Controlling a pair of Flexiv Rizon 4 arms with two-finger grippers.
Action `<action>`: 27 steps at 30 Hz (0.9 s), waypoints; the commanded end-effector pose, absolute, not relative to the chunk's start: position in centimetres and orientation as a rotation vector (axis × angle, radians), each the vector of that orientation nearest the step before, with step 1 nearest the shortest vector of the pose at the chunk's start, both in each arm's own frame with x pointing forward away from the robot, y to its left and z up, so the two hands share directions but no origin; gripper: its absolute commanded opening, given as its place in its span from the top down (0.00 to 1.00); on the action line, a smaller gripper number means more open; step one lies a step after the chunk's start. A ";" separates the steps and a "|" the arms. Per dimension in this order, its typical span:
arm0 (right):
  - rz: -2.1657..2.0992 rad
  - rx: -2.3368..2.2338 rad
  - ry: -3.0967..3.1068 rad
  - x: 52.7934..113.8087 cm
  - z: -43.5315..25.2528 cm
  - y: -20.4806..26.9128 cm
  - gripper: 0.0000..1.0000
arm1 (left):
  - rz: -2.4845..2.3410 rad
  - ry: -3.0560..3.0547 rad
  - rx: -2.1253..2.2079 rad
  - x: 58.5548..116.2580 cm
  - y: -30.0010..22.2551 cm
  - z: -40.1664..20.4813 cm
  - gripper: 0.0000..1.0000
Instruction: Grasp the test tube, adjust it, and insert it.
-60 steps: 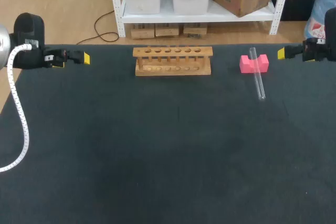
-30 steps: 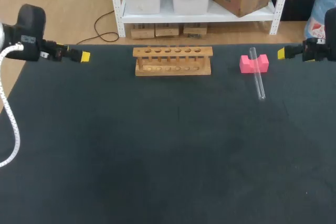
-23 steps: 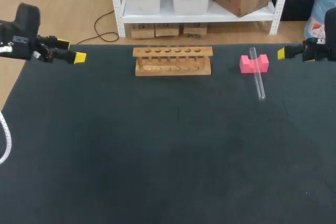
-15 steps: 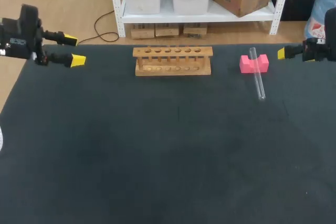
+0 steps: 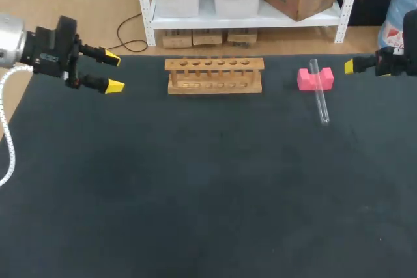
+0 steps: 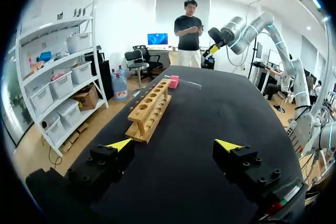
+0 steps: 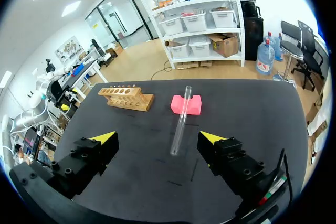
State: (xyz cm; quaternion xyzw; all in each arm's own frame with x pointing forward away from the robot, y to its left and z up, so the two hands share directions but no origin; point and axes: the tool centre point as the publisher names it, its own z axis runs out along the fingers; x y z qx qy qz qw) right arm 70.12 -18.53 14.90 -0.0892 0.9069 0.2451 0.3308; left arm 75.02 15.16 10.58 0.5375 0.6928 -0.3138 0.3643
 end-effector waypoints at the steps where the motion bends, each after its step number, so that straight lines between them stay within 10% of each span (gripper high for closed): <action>1: 0.639 -0.236 2.382 70.2 15.2 -18.6 0.00 | -0.886 1.786 1.441 76.2 14.3 9.6 0.00; 27: 0.402 -0.335 2.439 71.8 14.1 -18.5 0.00 | -0.910 1.789 1.446 76.6 13.6 8.8 0.00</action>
